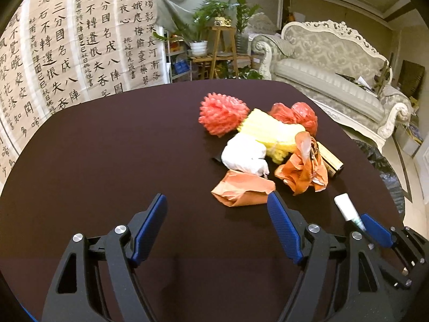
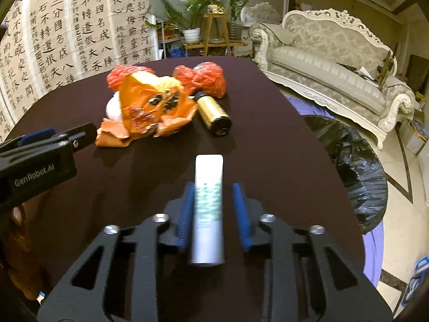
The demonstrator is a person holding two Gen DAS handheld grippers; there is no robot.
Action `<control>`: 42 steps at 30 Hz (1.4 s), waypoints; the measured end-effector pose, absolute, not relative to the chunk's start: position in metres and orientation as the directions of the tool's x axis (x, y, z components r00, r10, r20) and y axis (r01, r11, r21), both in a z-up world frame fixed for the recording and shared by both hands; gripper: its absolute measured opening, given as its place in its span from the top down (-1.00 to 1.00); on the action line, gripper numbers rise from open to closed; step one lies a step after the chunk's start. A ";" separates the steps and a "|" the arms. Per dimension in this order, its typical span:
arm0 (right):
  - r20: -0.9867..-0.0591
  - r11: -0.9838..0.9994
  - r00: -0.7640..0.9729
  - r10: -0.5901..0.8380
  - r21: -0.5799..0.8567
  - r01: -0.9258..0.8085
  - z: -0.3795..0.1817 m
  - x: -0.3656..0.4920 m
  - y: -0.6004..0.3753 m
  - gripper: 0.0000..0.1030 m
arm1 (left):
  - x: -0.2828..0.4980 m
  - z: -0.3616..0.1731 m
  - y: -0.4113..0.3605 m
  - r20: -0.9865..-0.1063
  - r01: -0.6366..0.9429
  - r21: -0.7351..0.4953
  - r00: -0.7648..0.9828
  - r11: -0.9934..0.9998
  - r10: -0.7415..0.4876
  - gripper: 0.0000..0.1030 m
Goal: Collect trash
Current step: 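Grasp the white toothpaste tube with the right tool and lift it, then carry the white tube over the bin and open the right tool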
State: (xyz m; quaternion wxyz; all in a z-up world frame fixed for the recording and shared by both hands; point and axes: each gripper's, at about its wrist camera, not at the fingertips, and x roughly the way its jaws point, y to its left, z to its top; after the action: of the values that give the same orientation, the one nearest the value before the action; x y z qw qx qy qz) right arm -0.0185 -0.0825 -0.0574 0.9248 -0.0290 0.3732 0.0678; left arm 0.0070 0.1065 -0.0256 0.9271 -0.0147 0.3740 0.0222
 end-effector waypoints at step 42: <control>-0.683 0.992 0.721 0.118 0.056 -0.109 -0.055 0.007 -0.114 0.66 | 0.017 -0.032 0.100 -0.751 0.040 -0.033 0.659 0.999 -0.051 0.00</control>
State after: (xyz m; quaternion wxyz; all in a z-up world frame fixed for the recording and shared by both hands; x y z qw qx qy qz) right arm 0.0074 -0.1145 -0.0553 0.9276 0.0061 0.3686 0.0610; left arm 0.0173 0.0998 -0.0323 0.9106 -0.0069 0.4124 -0.0251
